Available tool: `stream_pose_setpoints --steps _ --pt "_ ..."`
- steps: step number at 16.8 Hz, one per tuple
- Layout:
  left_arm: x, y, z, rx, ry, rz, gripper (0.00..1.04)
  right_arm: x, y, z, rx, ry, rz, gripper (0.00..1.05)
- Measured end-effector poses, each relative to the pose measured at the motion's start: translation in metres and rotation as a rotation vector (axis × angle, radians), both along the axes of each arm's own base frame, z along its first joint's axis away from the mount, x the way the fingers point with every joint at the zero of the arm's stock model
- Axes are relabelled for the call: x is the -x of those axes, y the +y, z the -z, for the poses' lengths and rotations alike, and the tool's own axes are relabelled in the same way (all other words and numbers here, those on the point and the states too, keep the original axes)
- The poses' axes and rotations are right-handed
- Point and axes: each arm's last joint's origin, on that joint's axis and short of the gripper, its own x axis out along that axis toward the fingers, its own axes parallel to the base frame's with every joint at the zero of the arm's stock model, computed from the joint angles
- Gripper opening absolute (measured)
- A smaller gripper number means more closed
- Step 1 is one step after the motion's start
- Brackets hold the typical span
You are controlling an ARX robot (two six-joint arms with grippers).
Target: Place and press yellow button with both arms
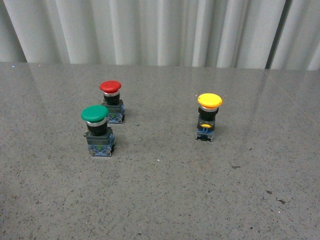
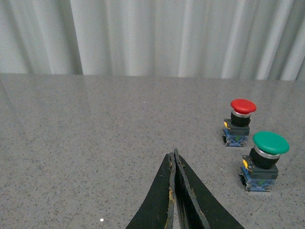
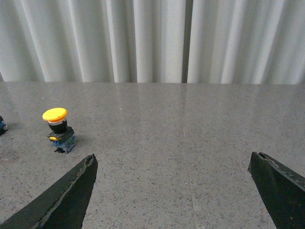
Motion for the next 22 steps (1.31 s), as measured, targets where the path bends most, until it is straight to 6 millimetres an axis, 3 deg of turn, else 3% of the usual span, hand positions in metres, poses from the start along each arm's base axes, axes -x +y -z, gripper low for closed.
stream_pose_setpoints --steps 3,22 --pt "0.013 0.014 0.000 0.002 0.007 -0.011 0.04 0.000 0.000 0.000 0.000 0.000 0.000 0.98" --pt "0.047 0.013 -0.008 0.002 -0.029 0.002 0.04 0.000 0.000 0.000 0.000 0.000 0.000 0.98"
